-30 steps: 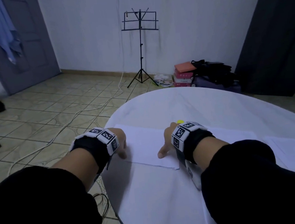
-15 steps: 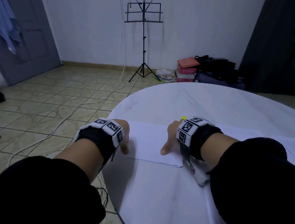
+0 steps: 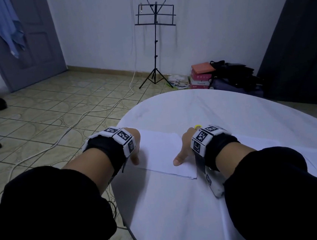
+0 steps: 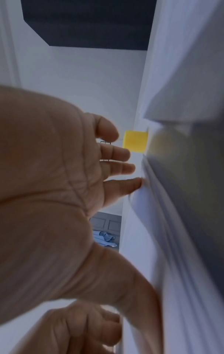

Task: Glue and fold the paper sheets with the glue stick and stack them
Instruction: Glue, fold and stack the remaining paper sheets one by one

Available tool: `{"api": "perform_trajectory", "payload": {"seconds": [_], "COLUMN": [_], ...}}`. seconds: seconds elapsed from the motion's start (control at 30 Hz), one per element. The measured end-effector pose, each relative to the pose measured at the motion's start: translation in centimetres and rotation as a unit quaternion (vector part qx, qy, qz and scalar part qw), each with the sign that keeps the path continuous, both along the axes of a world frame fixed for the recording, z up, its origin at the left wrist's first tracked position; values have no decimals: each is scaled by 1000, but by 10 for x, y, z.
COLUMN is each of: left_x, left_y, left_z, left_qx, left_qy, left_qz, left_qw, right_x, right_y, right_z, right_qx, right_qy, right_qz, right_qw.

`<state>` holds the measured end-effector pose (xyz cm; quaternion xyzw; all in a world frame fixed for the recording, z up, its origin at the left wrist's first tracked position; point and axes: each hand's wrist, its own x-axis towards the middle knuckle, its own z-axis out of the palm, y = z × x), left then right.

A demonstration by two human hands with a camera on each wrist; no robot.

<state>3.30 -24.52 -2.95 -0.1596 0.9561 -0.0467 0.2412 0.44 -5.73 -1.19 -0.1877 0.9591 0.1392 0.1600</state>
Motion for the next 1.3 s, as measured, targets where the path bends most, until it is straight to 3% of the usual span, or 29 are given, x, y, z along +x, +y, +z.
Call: {"api": "perform_trajectory", "payload": {"seconds": [0.1,0.27,0.37,0.57,0.73,0.87,0.97,1.13,1.23,1.3], "left_x": [4,0,10,24,32,40,47,50,43,40], "left_y": [2,-2,4,6,7,1,-11,-24,-33,-33], "left_z": [2,-5,4,3,2,0,-4,-7,-10,-8], "left_qx": [0,14,3,6,20,22,118,256,372,412], "left_qy": [0,23,13,28,61,153,210,265,340,357], "left_qz": [2,9,0,-17,-41,39,145,171,212,217], "left_qw": [1000,1000,1000,999,997,987,960,914,837,810], "right_x": [5,14,27,38,52,54,55,57,58,58], "right_y": [-8,-8,-3,4,16,19,19,20,23,25], "right_z": [0,1,10,3,4,1,-2,-4,-2,-2], "right_qx": [-29,-101,-149,-338,-361,-373,-391,-390,-397,-412], "right_qy": [8,-55,-63,-86,-114,-107,-106,-87,-93,-103], "right_qz": [-12,-81,-73,-73,-29,-32,-25,-14,-15,-24], "right_qw": [999,990,984,934,925,921,914,917,913,905]}}
